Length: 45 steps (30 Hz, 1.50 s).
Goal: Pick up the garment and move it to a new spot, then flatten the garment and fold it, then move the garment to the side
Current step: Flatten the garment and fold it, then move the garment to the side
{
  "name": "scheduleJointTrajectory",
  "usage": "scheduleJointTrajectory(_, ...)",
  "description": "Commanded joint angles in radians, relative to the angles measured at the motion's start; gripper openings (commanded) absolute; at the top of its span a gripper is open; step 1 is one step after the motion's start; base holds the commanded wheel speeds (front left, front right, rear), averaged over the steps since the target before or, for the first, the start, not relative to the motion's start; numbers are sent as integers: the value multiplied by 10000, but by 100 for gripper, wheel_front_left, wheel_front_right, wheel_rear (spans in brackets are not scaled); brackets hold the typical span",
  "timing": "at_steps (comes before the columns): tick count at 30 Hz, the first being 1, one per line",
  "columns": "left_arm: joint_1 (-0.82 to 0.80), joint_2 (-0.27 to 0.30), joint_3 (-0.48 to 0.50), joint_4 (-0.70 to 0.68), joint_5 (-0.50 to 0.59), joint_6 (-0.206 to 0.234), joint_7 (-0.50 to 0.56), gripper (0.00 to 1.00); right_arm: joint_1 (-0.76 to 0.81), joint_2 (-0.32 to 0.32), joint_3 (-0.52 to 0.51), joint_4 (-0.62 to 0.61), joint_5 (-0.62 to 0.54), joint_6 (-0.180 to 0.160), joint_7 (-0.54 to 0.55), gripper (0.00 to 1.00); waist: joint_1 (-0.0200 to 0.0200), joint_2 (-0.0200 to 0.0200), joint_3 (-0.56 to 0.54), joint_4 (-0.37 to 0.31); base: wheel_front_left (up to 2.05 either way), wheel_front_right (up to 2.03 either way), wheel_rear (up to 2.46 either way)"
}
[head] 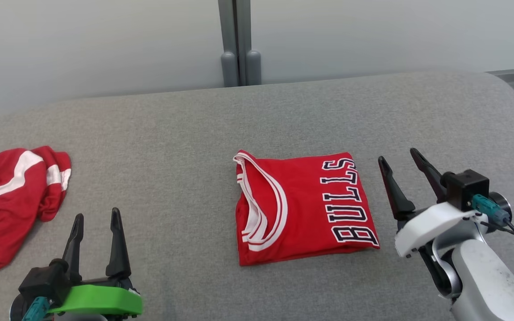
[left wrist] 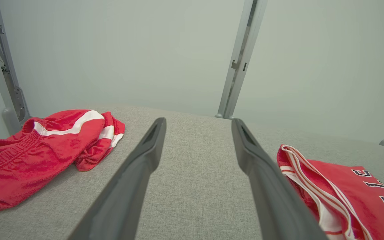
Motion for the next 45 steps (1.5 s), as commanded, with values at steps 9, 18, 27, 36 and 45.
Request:
scheduleJointTrajectory(9, 273, 19, 58, 335, -13, -22, -2, 100, 704, -346, -149, 460, 295, -4, -311, 100, 0, 0, -354, -612, 0, 0, 0)
scheduleJointTrajectory(18, 295, 19, 14, 578, 36, -117, -2, 100, 937, -248, -412, 678, 376, -4, -546, 100, 0, 0, -448, -522, 0, 0, 0)
scheduleJointTrajectory(27, 361, 19, 74, 645, 113, -185, -2, 100, 1097, -156, -665, 545, 288, -4, -695, 100, 0, 0, -435, -443, 0, 0, 0)
scheduleJointTrajectory(36, 322, 19, 135, 605, 153, -201, -2, 100, 1150, -38, -712, 506, 137, -4, -638, 100, 0, 0, -411, -409, 0, 0, 0)
scheduleJointTrajectory(45, 254, 19, 88, 464, 119, -215, -2, 100, 903, -130, -718, 499, 77, -4, -375, 100, 0, 0, -275, -296, 0, 0, 0)
